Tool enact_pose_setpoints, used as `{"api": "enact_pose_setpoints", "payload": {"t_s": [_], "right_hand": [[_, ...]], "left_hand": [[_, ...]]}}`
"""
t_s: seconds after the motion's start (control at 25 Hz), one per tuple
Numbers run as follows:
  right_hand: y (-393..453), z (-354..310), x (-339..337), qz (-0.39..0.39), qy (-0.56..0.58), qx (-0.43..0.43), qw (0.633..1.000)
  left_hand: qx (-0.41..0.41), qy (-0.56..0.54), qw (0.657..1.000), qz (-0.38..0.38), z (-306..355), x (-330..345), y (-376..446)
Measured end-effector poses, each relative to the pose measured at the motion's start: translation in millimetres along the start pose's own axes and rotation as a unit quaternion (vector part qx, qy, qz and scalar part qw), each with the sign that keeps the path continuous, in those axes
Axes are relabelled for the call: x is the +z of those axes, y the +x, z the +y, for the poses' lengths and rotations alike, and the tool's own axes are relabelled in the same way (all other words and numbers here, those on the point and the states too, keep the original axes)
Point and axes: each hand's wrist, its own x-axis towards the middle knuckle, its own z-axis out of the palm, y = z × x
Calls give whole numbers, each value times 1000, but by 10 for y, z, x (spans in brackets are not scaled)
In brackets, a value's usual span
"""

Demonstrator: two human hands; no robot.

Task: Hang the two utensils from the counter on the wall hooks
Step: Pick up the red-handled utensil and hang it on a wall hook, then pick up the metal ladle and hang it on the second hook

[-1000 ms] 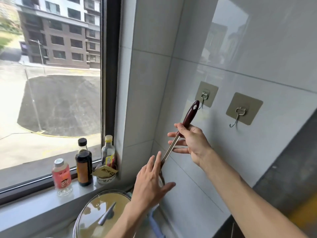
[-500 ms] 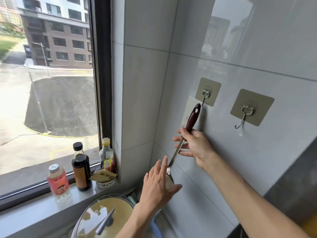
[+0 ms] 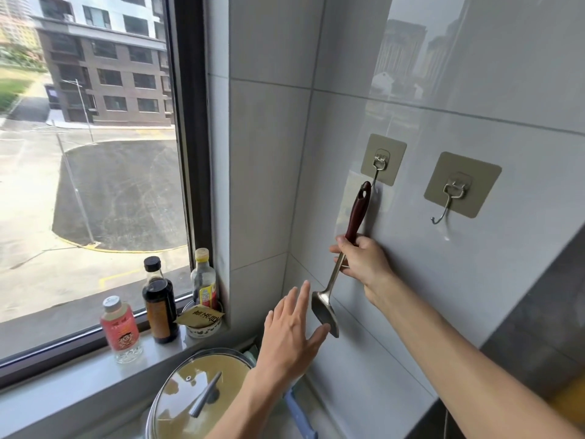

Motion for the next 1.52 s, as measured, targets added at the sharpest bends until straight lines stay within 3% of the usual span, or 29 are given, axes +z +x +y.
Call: {"api": "enact_pose_setpoints", "payload": {"t_s": [0.4,0.6,0.84,0.96,1.12,1.36,1.44,1.52], "right_hand": [[-307,195,34,53,-1,28,998],[-743,581,31,51,-16,87,995],[-1841,1585,199,-28,43,194,980],[-2447,2278,312,-65,6,272,960],[-2859,2852,404,-90,-121,217,964],[-3261,3442,367,66,-135,251,956],[-3259,3593,295,84,-143,246,955],[-3171,3709,270,116,-59,279,951]], "left_hand": [[-23,6,1000,-10,-159,-300,-525],[-46,-8,998,-30,-402,-310,-1107],[-100,16,991,-87,-795,-150,-2261],[-141,25,976,-165,-1038,38,-3051],[-201,91,946,-239,-1258,249,-3730],[-221,196,913,-282,-1419,497,-4327],[-225,204,909,-285,-1511,553,-4469],[-215,203,910,-291,-1564,590,-4567]]}}
